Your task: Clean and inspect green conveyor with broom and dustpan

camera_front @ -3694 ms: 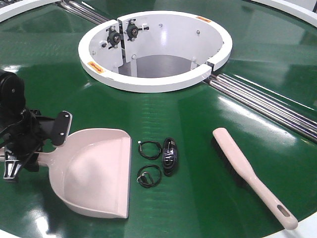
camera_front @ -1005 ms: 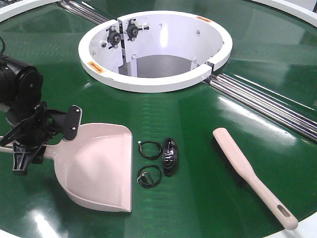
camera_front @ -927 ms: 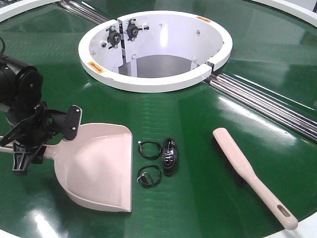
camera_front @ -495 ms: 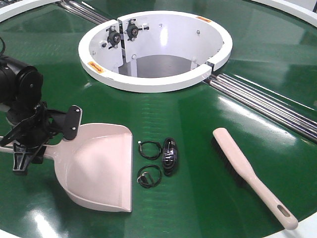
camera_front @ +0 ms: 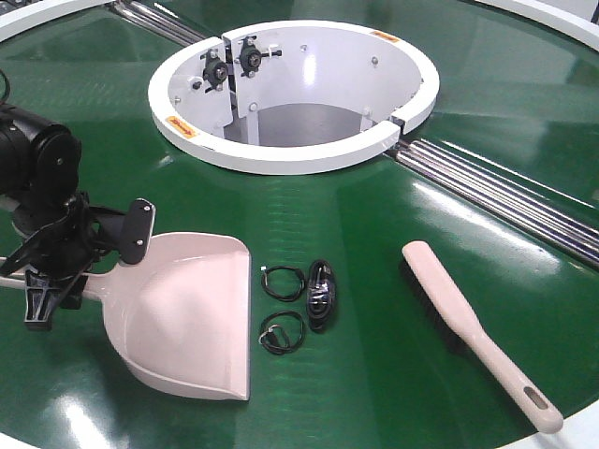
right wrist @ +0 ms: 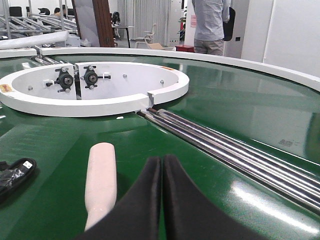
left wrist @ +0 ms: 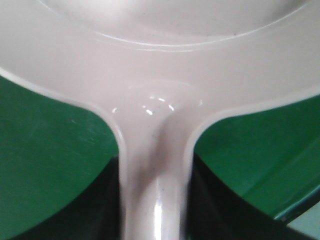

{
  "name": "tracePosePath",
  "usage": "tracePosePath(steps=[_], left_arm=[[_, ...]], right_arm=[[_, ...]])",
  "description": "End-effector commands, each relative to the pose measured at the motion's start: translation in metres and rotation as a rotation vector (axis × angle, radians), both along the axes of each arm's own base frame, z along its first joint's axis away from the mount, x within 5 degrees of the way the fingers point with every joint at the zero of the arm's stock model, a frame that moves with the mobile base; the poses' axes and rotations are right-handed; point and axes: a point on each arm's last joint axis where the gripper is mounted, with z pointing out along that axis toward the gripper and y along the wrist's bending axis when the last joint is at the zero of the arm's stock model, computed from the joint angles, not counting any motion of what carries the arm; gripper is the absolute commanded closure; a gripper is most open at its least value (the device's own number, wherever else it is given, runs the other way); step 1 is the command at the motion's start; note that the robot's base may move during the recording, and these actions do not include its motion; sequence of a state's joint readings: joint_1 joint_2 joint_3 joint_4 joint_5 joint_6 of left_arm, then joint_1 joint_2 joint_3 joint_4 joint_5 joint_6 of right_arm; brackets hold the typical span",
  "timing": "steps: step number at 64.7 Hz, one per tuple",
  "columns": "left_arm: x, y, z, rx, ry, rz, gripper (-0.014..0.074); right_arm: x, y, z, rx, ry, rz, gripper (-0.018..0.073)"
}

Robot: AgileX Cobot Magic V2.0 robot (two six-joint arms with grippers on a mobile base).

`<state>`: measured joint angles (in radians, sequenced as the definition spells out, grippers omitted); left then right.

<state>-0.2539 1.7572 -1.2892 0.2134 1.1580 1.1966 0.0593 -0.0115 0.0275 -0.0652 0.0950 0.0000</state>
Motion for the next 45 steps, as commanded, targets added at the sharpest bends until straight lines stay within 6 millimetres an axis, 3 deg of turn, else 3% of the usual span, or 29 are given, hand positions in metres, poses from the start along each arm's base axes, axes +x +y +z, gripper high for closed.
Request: tracePosePath(steps=[1, 15, 26, 34, 45], left_arm=[[-0.001, -0.004, 0.020, -0.024, -0.056, -0.004, 0.0602], [-0.001, -0.004, 0.020, -0.024, -0.056, -0.004, 0.0602], [-0.001, -0.004, 0.020, -0.024, -0.056, -0.004, 0.0602], [-0.001, -0.004, 0.020, -0.024, -0.056, -0.004, 0.0602], [-0.001, -0.004, 0.020, -0.024, -0.056, -0.004, 0.0602]], right_arm=[[-0.001, 0.000, 0.006, -0.002, -0.083, -0.003, 0.0568], [-0.003, 0.001, 0.020, 0.049, -0.205, 0.008, 0.0568], [-0.013, 0.000, 0.070, 0.071, -0.363, 0.016, 0.0568], [-0.011, -0.001, 0.110, 0.078, -0.257, 0.002, 0.0568], [0.008, 0.000, 0.148, 0.119, -0.002, -0.008, 0.0568]])
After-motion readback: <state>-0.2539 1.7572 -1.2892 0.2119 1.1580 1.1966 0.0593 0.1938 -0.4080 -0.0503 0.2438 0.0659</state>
